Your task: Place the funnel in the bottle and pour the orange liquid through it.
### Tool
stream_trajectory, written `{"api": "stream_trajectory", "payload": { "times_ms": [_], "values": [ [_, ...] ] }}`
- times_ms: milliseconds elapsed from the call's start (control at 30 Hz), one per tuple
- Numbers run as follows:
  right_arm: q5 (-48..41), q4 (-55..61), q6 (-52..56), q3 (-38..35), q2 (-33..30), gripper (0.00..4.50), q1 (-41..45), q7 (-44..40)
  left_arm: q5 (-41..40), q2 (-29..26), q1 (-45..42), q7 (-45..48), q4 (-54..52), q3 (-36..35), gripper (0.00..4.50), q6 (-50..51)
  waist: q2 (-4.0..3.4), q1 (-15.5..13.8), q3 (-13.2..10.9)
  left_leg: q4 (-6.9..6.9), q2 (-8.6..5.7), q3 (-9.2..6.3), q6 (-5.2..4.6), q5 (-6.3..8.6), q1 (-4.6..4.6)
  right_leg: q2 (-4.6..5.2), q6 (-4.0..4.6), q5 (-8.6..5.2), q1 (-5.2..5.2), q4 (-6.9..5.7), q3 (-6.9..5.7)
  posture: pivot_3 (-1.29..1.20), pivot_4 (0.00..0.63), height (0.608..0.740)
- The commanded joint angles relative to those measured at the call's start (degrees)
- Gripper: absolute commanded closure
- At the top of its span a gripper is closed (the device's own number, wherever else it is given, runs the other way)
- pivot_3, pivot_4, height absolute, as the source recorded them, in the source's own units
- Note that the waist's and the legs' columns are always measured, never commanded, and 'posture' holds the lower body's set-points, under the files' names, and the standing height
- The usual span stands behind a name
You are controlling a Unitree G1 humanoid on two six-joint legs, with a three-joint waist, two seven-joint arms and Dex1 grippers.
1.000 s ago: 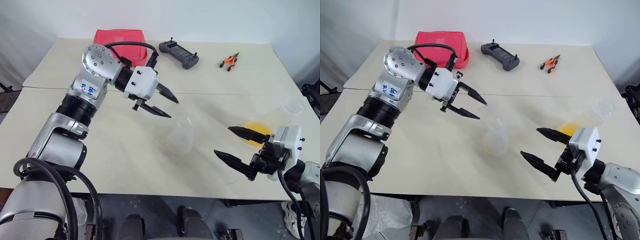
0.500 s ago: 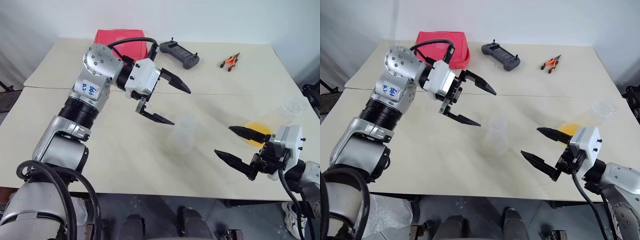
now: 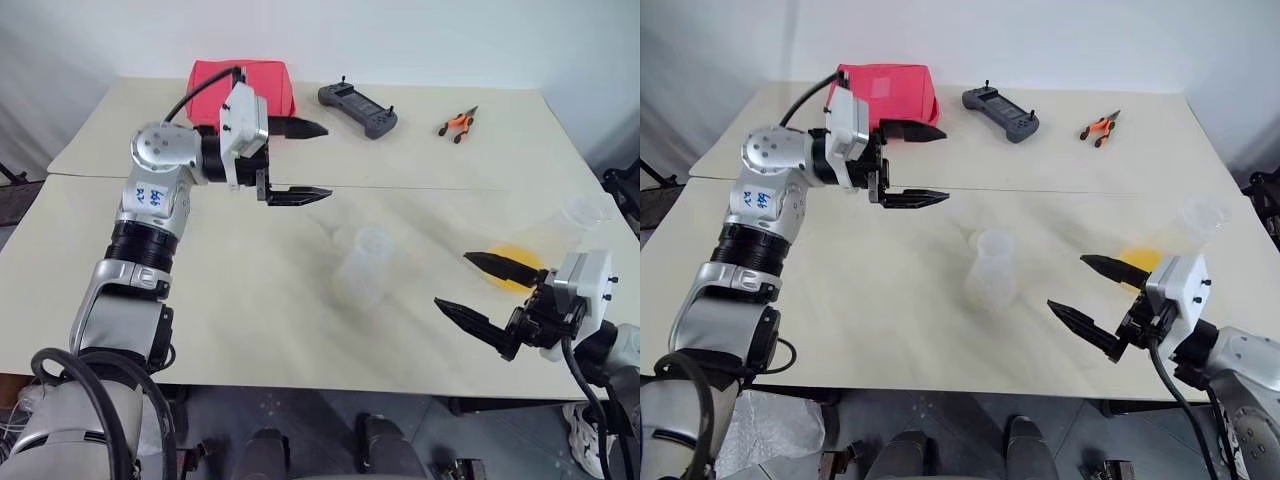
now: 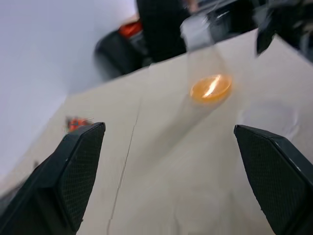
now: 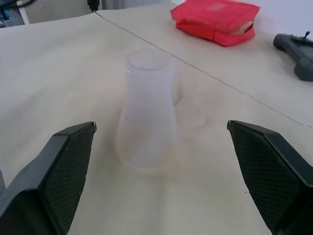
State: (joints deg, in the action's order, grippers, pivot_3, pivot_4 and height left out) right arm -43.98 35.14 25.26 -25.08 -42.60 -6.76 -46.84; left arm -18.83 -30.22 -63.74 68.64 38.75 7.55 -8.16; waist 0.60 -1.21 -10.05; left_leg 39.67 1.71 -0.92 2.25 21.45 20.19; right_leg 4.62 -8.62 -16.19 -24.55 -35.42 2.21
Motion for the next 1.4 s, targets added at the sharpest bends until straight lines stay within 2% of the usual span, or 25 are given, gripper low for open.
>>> {"api": "stream_trajectory", "payload": {
  "times_ms": [33, 267, 400, 800, 1100, 1200, 1400],
  "values": [
    [0.0, -0.2, -0.8, 0.0, -0.8, 0.0, 1.2, -0.8, 2.4, -0.2, 1.0, -3.4, 0.2, -2.7, 0.02, -1.4, 0.0, -0.1, 0.0, 0.03, 0.0, 0.0, 0.0, 0.0, 0.0, 0.0, 0.0, 0.0, 0.0, -0.03, 0.0, 0.0, 0.15, 0.74],
    [0.3, 0.0, -0.6, 0.4, -0.5, 0.0, 1.6, -0.5, 6.3, 1.7, 6.1, -7.6, 1.2, -3.4, 0.02, -1.7, 0.0, -0.1, 0.0, 0.13, -0.01, -0.02, -0.02, 0.01, 0.01, 0.0, 0.0, 0.0, 0.02, -0.11, 0.0, 0.0, 0.15, 0.74],
    [0.4, 0.6, -0.5, 0.7, -0.1, 0.0, 1.5, 0.3, 7.6, 4.7, 7.2, -8.3, 3.1, -2.9, 0.02, -1.2, 0.0, -0.2, 0.0, 0.19, -0.01, -0.01, -0.02, 0.01, 0.01, 0.0, 0.0, 0.0, 0.03, -0.15, 0.0, 0.0, 0.15, 0.74],
    [0.1, 3.2, -0.8, 1.3, 1.2, 0.0, -0.3, 3.0, 16.1, 15.4, -1.7, -15.0, 23.3, -1.2, 0.02, -9.6, 0.0, -0.2, 0.0, 0.26, -0.05, 0.0, -0.06, 0.03, 0.02, 0.0, -0.04, 0.02, 0.06, -0.14, 0.01, 0.0, 0.15, 0.74],
    [-0.4, 6.9, -0.6, 0.3, 2.6, 0.0, -3.7, 6.3, 18.0, 20.1, -5.6, -17.9, 31.0, -2.4, 0.02, -9.5, 0.0, -0.2, 0.0, 0.26, -0.05, 0.0, -0.07, 0.04, 0.02, 0.0, -0.06, 0.03, 0.06, -0.14, 0.01, 0.0, 0.15, 0.74],
    [-0.4, 7.6, -0.7, 0.0, 2.7, 0.0, -4.6, 7.0, 17.1, 21.2, -6.4, -18.6, 32.6, -4.2, 0.62, -6.7, 0.01, -0.2, 0.0, 0.27, -0.05, 0.0, -0.08, 0.04, 0.02, 0.0, -0.06, 0.03, 0.06, -0.14, 0.01, 0.0, 0.15, 0.74],
    [-0.7, 8.6, -0.8, -0.2, 2.7, 0.0, -5.6, 8.2, 17.3, 21.7, -6.9, -18.6, 33.3, -6.1, 2.54, -4.4, 0.0, -0.2, 0.0, 0.26, -0.06, 0.0, -0.08, 0.04, 0.01, 0.0, -0.06, 0.03, 0.07, -0.14, 0.01, 0.0, 0.15, 0.74]
  ]
}}
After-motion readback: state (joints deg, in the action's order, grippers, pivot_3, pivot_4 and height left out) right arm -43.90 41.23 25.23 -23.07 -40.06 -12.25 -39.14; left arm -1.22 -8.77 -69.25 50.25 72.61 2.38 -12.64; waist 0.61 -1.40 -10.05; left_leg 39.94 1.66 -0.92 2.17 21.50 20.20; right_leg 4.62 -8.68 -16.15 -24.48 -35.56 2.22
